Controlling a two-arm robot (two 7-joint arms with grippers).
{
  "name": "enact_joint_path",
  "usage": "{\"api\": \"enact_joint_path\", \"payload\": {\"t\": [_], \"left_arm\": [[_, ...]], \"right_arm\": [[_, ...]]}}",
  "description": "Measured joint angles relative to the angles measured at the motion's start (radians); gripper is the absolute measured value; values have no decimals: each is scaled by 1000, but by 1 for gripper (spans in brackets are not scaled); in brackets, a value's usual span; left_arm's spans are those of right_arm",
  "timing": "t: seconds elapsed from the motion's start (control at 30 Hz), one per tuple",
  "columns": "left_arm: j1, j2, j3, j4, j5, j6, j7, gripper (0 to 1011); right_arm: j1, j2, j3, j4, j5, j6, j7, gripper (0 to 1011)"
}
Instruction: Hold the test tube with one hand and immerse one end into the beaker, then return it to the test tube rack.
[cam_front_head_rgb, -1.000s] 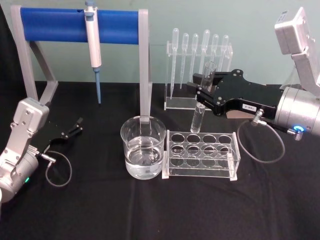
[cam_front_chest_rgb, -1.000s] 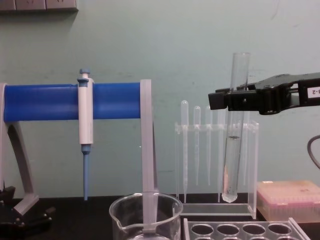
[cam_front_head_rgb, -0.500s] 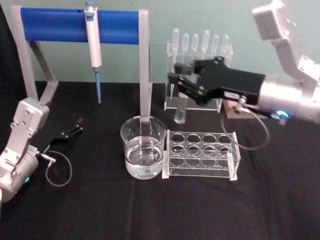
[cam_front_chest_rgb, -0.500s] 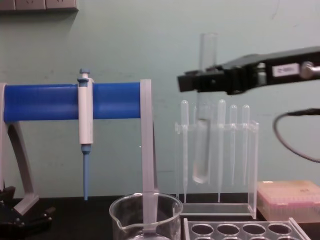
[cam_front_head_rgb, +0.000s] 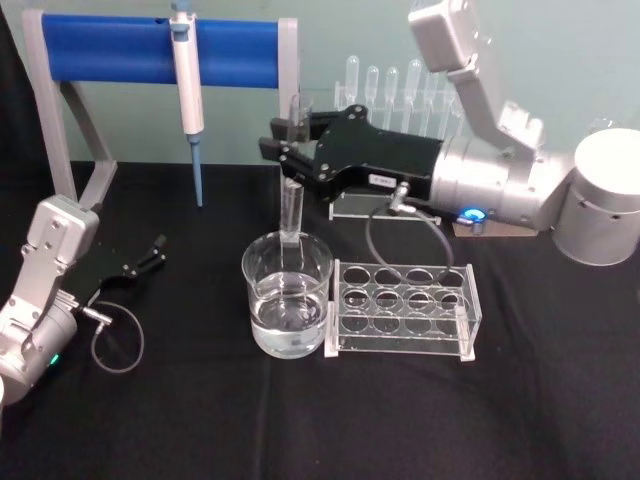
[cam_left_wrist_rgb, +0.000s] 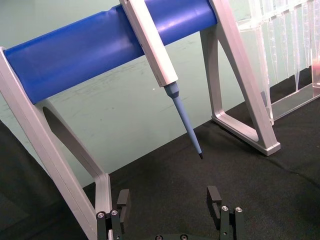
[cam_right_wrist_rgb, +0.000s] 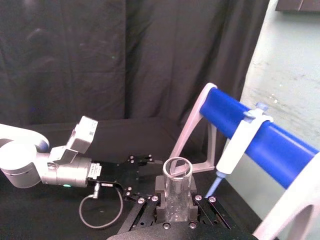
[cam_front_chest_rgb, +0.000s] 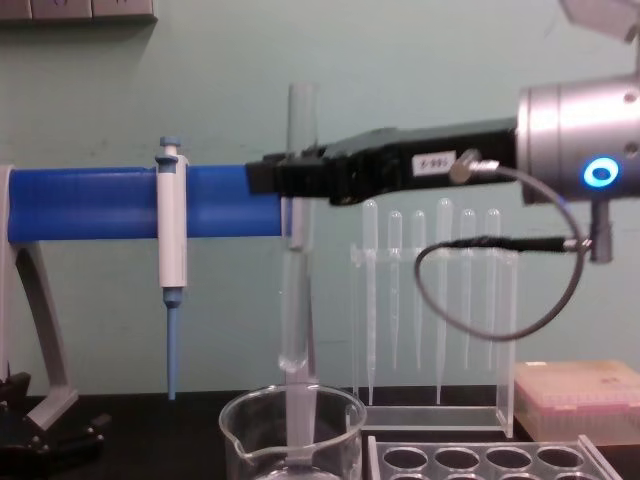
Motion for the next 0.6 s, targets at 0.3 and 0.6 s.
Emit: {"api": "enact_joint_path", "payload": {"t": [0.3, 0.6], "left_arm": [[0, 0, 0, 0, 0, 0, 0, 1000], [0, 0, 0, 0, 0, 0, 0, 1000]], "right_arm": [[-47, -10, -21, 20, -3, -29, -16, 224], [-82, -8, -28, 32, -24, -34, -38, 224]]}}
